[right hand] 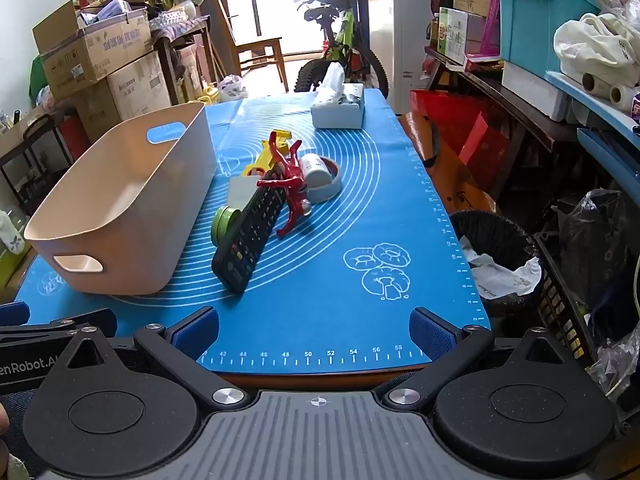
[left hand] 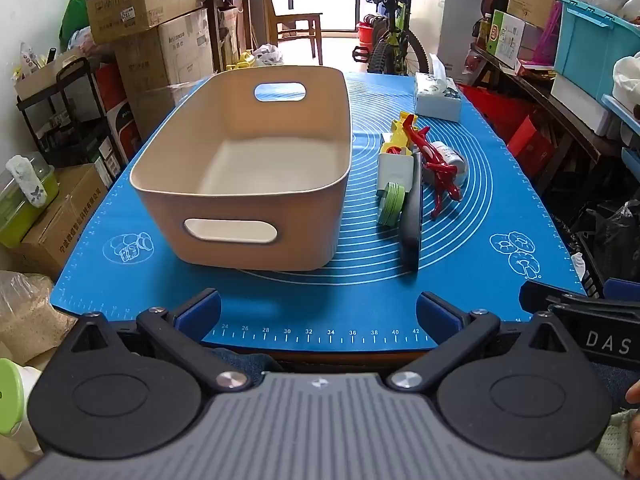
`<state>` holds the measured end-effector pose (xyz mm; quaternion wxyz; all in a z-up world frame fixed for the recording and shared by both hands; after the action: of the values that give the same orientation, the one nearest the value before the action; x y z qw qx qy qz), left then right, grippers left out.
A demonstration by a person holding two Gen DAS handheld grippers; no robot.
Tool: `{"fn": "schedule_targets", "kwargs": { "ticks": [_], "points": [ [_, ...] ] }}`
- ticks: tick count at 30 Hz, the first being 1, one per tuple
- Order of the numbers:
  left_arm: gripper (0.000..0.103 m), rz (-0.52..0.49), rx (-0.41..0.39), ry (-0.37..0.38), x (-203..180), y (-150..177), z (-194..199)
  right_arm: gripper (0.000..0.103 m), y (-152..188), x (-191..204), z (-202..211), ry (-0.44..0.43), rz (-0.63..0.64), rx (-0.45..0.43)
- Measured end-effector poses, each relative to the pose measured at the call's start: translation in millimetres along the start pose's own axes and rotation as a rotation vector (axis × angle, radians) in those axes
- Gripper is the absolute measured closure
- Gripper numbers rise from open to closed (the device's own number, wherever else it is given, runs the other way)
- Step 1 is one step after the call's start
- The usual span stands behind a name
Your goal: Organize rigid objects
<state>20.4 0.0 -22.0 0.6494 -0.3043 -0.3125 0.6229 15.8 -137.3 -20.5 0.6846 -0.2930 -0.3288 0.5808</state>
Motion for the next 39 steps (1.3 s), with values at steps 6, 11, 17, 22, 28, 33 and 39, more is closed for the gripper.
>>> {"fn": "schedule_targets", "kwargs": {
  "ticks": [6,11,17,22,28,33,39],
  "points": [
    [0.001,0.000,0.002,0.000,0.1,0.0,-0.2,0.002,0.1,-0.2,-0.2,0.003,0.002,0.004],
    [0.000,-0.001,0.005,0.000,0.7,-0.3,-1.2,0.002,0.1,-0.5,-0.2,0.000,-0.002,0.005],
    [0.000,-0.001,0.003,-0.002,0.7,0.1,-0.1,0.002,-0.2,-0.5,-0.5,-0.002,-0.003,0.005],
    [0.000,-0.002,0.004,-0.001,-0.1,0.1,-0.4,0.002,-0.4,-0.6,-0.6,-0.002,-0.004,0.006],
    [0.000,-0.003,0.004,-0.002,-0.1,0.1,-0.4,0.002,-0.4,-0.8,-0.8,-0.002,-0.004,0.006],
    [0.001,-0.003,0.004,-0.002,-0.1,0.1,-0.3,0.002,-0.4,-0.9,-1.1,-0.002,-0.004,0.007],
    [0.000,-0.003,0.004,-0.002,-0.1,0.1,-0.5,0.002,-0.5,-0.7,-1.1,-0.002,-0.004,0.007]
  ]
}}
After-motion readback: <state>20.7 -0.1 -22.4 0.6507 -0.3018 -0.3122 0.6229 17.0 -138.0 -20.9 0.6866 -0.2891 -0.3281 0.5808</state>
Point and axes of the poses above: each gripper's, at about its wrist camera, not at the fingertips, and z roughly against the way its jaws point, x to its left, y to its underside, the point moved 3 cm from there along -z, roughly the way its jaws point, and after that the axes turned 9 degrees about -x, right-handed, at the moved point
